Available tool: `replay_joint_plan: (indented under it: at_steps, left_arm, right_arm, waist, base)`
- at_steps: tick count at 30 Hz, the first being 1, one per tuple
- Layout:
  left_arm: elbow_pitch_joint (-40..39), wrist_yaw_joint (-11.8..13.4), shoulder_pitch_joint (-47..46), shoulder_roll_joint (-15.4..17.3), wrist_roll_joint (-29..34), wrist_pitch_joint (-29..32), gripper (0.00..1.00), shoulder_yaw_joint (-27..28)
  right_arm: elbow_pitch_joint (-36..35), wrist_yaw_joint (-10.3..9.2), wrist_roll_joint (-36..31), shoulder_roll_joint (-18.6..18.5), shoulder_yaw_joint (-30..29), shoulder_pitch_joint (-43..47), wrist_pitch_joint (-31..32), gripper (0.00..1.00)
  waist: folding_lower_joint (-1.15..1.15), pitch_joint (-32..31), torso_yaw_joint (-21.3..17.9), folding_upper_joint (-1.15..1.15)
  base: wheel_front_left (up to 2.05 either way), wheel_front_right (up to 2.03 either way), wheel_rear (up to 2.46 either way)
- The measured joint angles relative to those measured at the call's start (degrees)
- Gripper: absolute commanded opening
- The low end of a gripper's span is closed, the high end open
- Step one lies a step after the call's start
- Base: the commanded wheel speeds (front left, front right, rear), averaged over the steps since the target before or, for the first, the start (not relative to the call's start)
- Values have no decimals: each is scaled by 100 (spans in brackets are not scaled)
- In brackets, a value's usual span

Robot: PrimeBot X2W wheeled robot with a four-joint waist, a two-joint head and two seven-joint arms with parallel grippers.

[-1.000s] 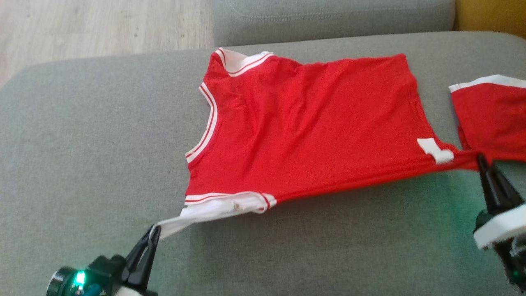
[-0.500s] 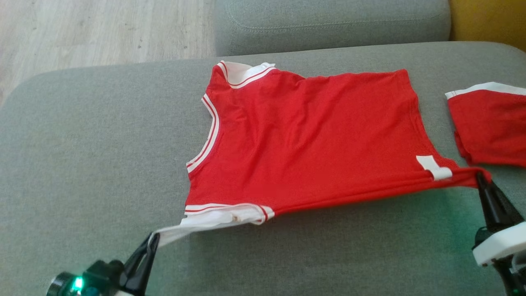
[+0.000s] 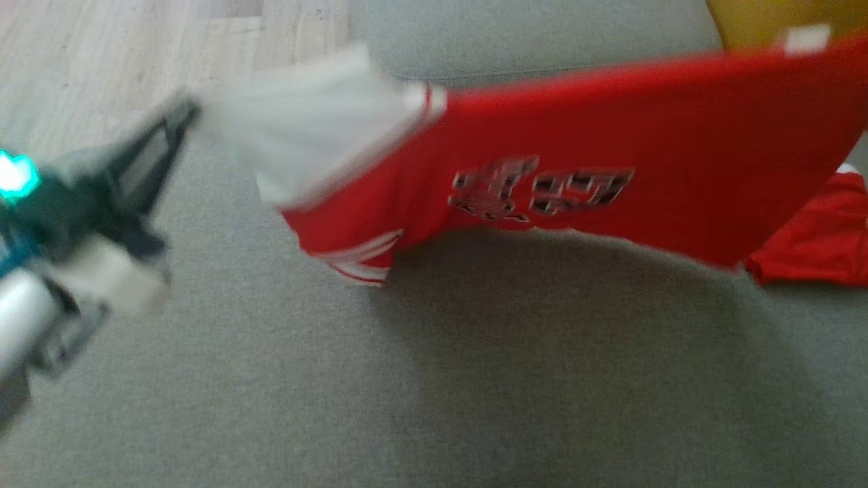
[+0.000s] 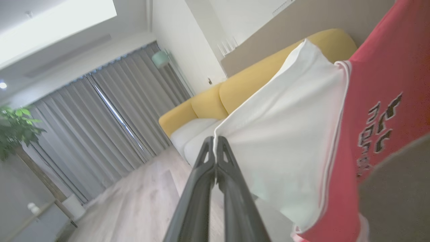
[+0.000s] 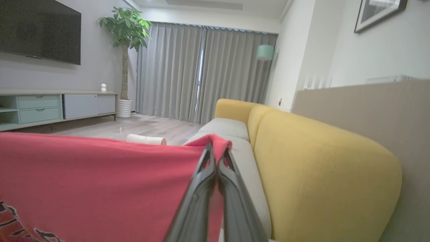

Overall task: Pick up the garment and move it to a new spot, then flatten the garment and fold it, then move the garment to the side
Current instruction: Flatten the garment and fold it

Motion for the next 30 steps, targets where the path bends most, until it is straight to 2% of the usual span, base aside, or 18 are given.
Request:
replay_joint_plan:
  at_steps: [4,7,11,15,19,23,28,30]
  left_arm:
    - [392,-493,-1179,-134,276,213,0,92]
    - [892,-793,-2046,-360,525,252,0,171]
    - [1880,-1062,-2936,-817,487,246,0,335]
    - [2626,-1234,-3442,-1091,534,219,0,333]
    - [3551,-1269,-4241,-1437,702,-87,0,399]
    - [4209,-1043,-5161,-1672,1020,-670,0,572]
    - [4500,-778,-5880,-1963,1369,-1068,0,721]
    - [4464,-791,-5911,-2083,1400,-1078,0,749]
  right_arm:
    - [162,0,90,-327,271,-1005,320,0]
    - [444,0,154,-513,511,-1681,425,0]
    - [918,0,156,-579,970,-2606,474,0]
    - [1323,0,154,-544,1307,-3248,457,0]
    - [1934,0,77,-308,1701,-4151,216,0]
    - [2518,0,-129,-49,1896,-5123,-305,0]
    - [3170,0,-527,11,2033,-5932,-1157,0]
    - [3434,0,-620,19,2106,-6053,-1386,0]
  waist:
    - [0,113,-32,0]
    - [0,292,-28,0]
    - [0,625,-19,0]
    - [1,946,-21,0]
    - [2,1473,-44,0]
    - [2,2076,-86,0]
    - [3,2766,-111,0]
    - [2,2990,-98,-1]
  base:
    - [0,0,0]
    - [0,0,0]
    - [0,0,0]
    - [0,0,0]
    - [0,0,0]
    - [0,0,0]
    - [0,0,0]
    - [0,0,0]
